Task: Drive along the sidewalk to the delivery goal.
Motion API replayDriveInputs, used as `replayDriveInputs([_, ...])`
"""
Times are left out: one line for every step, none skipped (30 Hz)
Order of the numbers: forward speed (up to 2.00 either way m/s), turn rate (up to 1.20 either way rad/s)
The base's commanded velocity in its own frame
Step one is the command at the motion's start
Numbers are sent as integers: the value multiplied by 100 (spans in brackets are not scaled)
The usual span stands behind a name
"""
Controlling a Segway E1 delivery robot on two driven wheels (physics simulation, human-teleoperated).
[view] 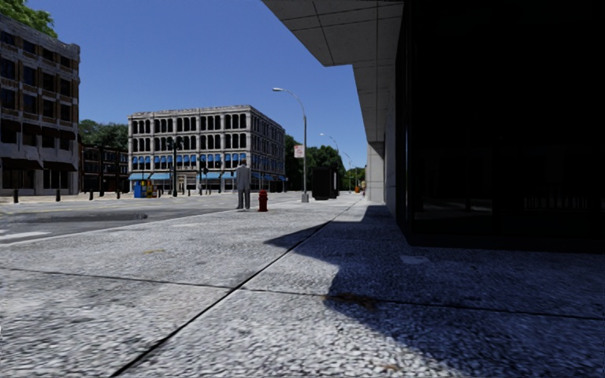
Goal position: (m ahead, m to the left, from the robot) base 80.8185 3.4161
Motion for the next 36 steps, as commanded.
replayDriveInputs([196, 67])
replayDriveInputs([196, 67])
replayDriveInputs([196, 67])
replayDriveInputs([196, 67])
replayDriveInputs([196, 67])
replayDriveInputs([196, 67])
replayDriveInputs([196, 67])
replayDriveInputs([196, 67])
replayDriveInputs([196, 67])
replayDriveInputs([196, 67])
replayDriveInputs([196, 67])
replayDriveInputs([196, 67])
replayDriveInputs([196, 67])
replayDriveInputs([196, 67])
replayDriveInputs([196, 67])
replayDriveInputs([196, 67])
replayDriveInputs([196, 67])
replayDriveInputs([196, 67])
replayDriveInputs([196, 66])
replayDriveInputs([196, 66])
replayDriveInputs([196, 65])
replayDriveInputs([196, 65])
replayDriveInputs([196, 65])
replayDriveInputs([196, 65])
replayDriveInputs([196, 65])
replayDriveInputs([196, 64])
replayDriveInputs([196, 64])
replayDriveInputs([196, 63])
replayDriveInputs([196, 63])
replayDriveInputs([196, 63])
replayDriveInputs([196, 63])
replayDriveInputs([196, 63])
replayDriveInputs([196, 63])
replayDriveInputs([196, 62])
replayDriveInputs([196, 62])
replayDriveInputs([196, 62])
